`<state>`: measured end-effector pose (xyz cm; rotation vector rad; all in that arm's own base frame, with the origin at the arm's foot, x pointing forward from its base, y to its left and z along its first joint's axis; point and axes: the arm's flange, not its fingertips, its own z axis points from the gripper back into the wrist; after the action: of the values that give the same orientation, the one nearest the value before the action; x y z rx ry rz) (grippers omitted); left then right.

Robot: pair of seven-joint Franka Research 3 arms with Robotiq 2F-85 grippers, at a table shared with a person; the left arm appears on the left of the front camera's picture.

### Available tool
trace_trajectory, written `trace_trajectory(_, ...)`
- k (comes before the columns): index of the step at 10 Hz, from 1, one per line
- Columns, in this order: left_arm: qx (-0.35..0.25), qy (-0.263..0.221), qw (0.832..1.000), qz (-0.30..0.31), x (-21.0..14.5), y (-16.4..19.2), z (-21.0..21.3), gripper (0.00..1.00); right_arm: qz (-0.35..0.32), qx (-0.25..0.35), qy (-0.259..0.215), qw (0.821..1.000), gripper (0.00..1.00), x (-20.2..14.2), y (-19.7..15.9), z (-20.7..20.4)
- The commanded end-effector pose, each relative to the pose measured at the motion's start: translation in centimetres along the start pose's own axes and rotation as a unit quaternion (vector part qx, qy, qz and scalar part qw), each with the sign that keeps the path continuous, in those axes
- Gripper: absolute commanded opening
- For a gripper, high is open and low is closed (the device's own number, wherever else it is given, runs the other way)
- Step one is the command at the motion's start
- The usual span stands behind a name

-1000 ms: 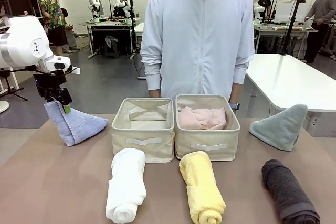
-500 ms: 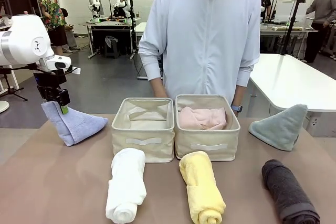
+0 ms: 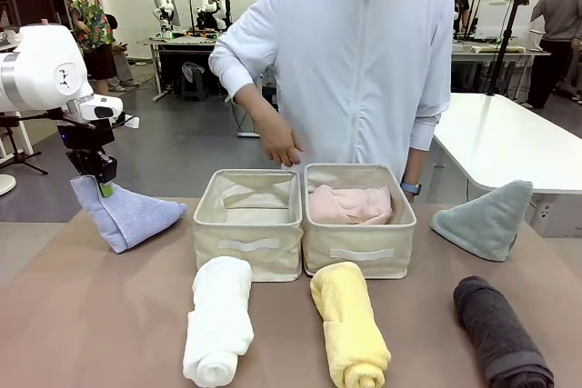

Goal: Sort the towels based on their folding style.
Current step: Pick up one triangle-folded towel and place it in the left Fabric basket.

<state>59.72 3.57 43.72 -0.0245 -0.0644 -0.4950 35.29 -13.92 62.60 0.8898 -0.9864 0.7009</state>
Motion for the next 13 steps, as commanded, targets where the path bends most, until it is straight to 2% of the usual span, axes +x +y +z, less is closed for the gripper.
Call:
trace_trajectory(1,0.005,0.013,1.000,0.006,0.3,0.2,0.3,0.00,0.008,0.007,-0.015,1.000,1.00,0.2,-0.2,-0.2)
trace_trajectory(3,-0.004,0.007,1.000,-0.003,0.2,0.2,0.8,0.00,0.008,0.007,-0.015,1.000,1.00,0.2,-0.2,-0.2)
trace_trajectory(4,-0.024,0.032,0.999,-0.014,-0.2,0.1,1.9,0.05,0.008,0.007,-0.015,1.000,1.00,0.2,-0.2,-0.2)
trace_trajectory(6,-0.046,0.076,0.994,-0.061,-1.9,-0.8,5.6,0.05,0.008,0.007,-0.015,1.000,1.00,0.2,-0.2,-0.2)
trace_trajectory(7,-0.029,0.065,0.994,-0.083,-3.8,-2.1,9.2,0.05,0.008,0.007,-0.015,1.000,1.00,0.2,-0.2,-0.2)
trace_trajectory(10,0.041,0.115,0.982,-0.141,-10.3,-7.3,22.1,0.05,0.008,0.007,-0.015,1.000,1.00,0.2,-0.2,-0.2)
trace_trajectory(11,0.057,0.108,0.982,-0.147,-12.2,-9.0,25.8,0.05,0.008,0.007,-0.015,1.000,1.00,0.2,-0.2,-0.2)
trace_trajectory(12,0.063,0.067,0.982,-0.164,-14.3,-10.4,28.8,0.05,0.008,0.007,-0.015,1.000,1.00,0.2,-0.2,-0.2)
trace_trajectory(13,0.061,0.037,0.981,-0.181,-15.5,-11.0,29.9,0.05,0.008,0.007,-0.015,1.000,1.00,0.2,-0.2,-0.2)
